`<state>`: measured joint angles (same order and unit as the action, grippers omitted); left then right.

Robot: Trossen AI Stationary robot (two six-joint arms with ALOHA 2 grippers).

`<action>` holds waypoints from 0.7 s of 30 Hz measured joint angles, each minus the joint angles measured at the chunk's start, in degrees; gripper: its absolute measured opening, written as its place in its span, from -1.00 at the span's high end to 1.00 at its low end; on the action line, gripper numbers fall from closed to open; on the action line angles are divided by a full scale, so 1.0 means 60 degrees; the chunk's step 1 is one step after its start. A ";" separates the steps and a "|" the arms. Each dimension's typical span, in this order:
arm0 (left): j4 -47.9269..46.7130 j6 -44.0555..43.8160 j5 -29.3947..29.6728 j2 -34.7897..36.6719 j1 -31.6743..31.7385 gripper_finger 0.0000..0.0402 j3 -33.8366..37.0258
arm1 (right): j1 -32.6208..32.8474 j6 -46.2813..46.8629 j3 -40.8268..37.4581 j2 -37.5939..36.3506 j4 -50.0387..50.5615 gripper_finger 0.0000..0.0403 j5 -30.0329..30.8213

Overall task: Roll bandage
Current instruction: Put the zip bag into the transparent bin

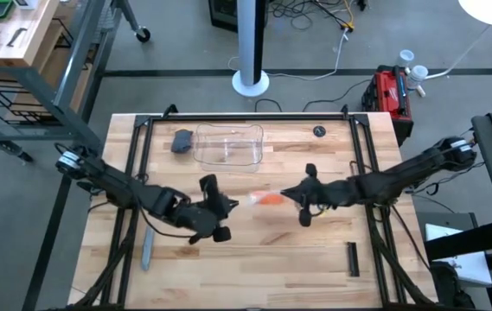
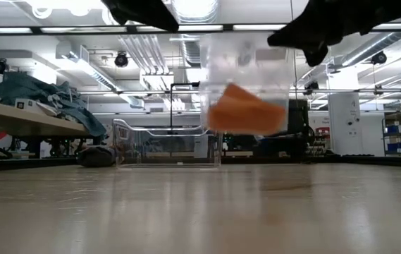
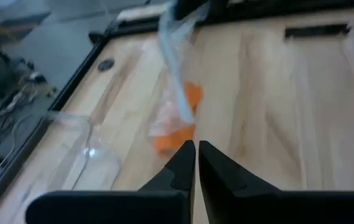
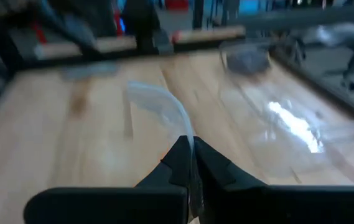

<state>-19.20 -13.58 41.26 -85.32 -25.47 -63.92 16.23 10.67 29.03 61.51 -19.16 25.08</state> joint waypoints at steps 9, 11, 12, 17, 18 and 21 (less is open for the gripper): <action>0.5746 0.1773 -0.0017 0.0197 -0.0009 0.94 0.2193 | 0.0109 -0.0516 -0.0350 -0.0243 -0.1471 1.00 -0.0267; 0.6970 0.1943 -0.0030 0.0211 -0.0005 0.91 0.2718 | 0.0109 -0.0527 -0.0352 -0.0247 -0.1508 1.00 -0.0259; 0.7282 0.1918 -0.0026 0.0217 -0.0008 0.89 0.2962 | 0.0109 -0.0537 -0.0352 -0.0250 -0.1502 1.00 -0.0259; 0.7804 0.0810 -0.0048 0.0309 -0.0040 0.68 0.3696 | 0.0109 -0.0538 -0.0350 -0.0276 -0.1481 1.00 -0.0262; 0.7940 0.0703 -0.0048 0.0313 -0.0040 0.62 0.3778 | 0.0109 -0.0538 -0.0352 -0.0276 -0.1478 1.00 -0.0261; 0.8383 0.0692 -0.0073 0.0296 0.0003 0.43 0.3894 | 0.0109 -0.0538 -0.0349 -0.0276 -0.1512 1.00 -0.0259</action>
<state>31.10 -9.43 40.82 -83.54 -25.45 -40.56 16.88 7.44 26.94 59.86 -28.23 23.53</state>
